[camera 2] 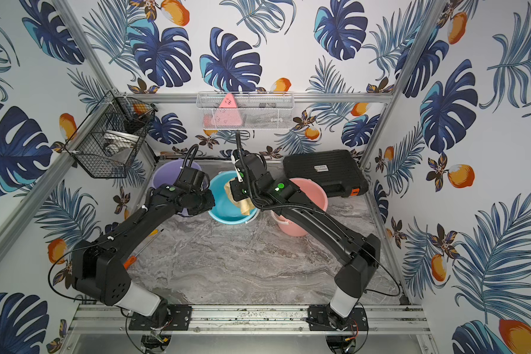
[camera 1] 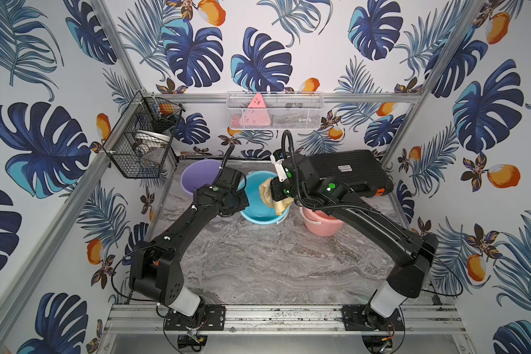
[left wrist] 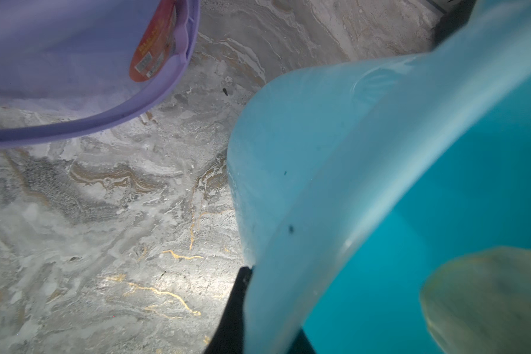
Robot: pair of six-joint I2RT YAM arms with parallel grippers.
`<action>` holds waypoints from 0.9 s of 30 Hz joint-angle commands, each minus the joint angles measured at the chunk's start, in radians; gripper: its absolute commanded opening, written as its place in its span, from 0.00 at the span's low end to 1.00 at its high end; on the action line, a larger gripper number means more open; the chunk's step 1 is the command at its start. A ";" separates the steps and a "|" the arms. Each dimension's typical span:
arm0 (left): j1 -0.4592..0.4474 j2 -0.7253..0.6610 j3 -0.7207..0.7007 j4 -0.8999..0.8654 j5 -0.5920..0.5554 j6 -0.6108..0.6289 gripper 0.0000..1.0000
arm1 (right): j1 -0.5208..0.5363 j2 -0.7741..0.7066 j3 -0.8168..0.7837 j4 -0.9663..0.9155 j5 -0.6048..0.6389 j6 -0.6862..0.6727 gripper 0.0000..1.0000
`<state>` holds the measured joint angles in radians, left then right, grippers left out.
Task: Wipe the inside of the bucket with a cloth
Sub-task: Pick up the bucket from the center of the board, then wipe the dirt from the inside of the bucket.
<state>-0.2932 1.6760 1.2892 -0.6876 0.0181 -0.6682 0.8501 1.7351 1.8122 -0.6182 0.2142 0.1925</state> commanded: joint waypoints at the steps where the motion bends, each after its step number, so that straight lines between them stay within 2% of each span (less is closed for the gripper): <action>1: -0.004 -0.030 -0.048 0.093 -0.007 0.035 0.00 | 0.008 0.046 0.007 -0.030 0.076 -0.024 0.00; 4: -0.009 -0.059 -0.101 0.118 -0.015 0.044 0.00 | 0.019 0.104 0.001 -0.040 0.108 -0.043 0.00; 11: -0.014 -0.095 -0.177 0.166 0.060 0.035 0.00 | 0.027 0.197 -0.022 -0.021 0.125 -0.049 0.00; 20: -0.046 -0.103 -0.181 0.124 0.083 0.048 0.00 | 0.046 0.317 -0.002 -0.047 0.160 -0.111 0.00; 27: -0.053 -0.110 -0.202 0.125 0.109 0.035 0.00 | 0.049 0.342 -0.045 -0.026 0.181 -0.125 0.00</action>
<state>-0.3447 1.5631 1.0943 -0.5396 0.1043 -0.6495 0.8974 2.0720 1.7790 -0.6525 0.3721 0.0914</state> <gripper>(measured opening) 0.125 0.063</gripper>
